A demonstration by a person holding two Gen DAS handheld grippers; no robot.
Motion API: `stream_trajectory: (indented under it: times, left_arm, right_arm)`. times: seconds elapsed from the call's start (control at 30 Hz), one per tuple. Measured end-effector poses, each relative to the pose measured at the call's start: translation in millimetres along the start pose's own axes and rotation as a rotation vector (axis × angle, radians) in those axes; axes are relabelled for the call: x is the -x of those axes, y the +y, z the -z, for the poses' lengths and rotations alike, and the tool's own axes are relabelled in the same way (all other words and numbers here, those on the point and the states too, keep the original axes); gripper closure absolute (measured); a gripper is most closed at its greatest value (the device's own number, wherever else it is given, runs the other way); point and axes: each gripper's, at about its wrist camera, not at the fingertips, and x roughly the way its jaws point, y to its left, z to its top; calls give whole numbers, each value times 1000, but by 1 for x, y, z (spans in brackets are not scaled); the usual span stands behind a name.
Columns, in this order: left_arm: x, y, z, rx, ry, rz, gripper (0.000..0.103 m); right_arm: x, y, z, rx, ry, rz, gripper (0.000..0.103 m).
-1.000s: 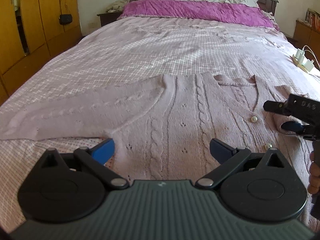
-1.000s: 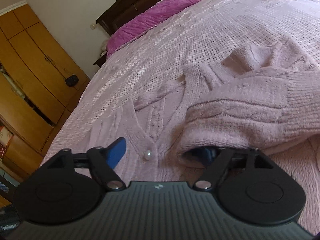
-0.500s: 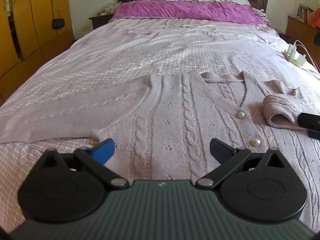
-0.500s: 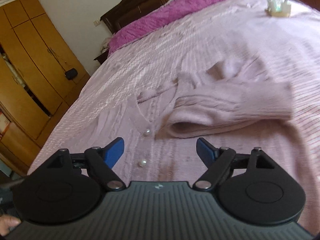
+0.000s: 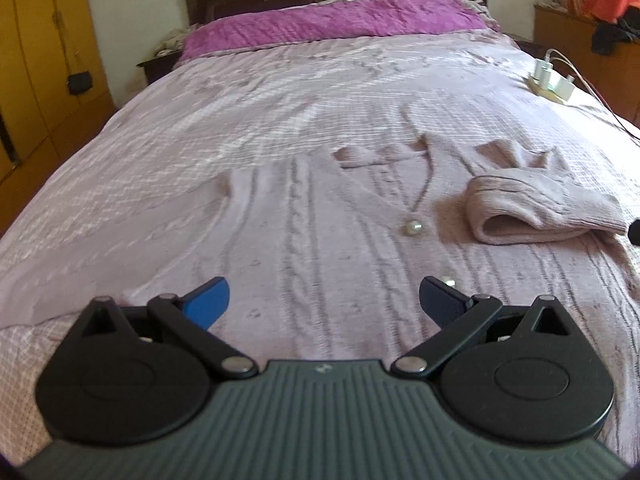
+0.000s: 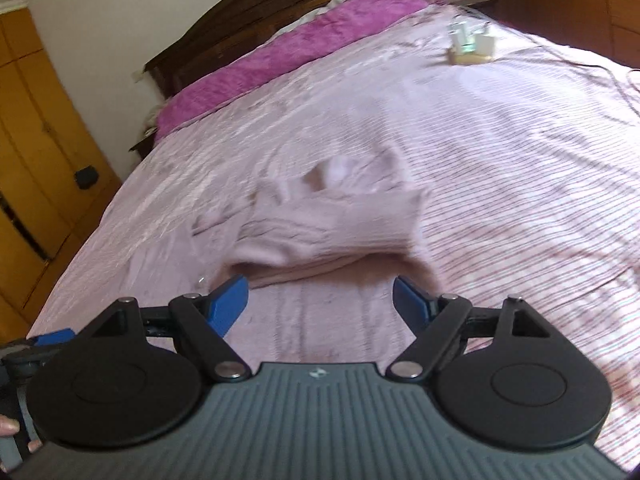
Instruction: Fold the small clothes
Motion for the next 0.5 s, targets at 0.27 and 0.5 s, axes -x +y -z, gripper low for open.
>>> stream_trajectory:
  times: [0.27, 0.5]
  left_arm:
    - [-6, -50, -6, -101, -27, 57, 0]
    - [-14, -97, -8, -202, -86, 203, 0]
  right_arm:
    - [-1, -26, -14, -48, -77, 47, 18]
    - [-10, -50, -22, -92, -99, 73, 18]
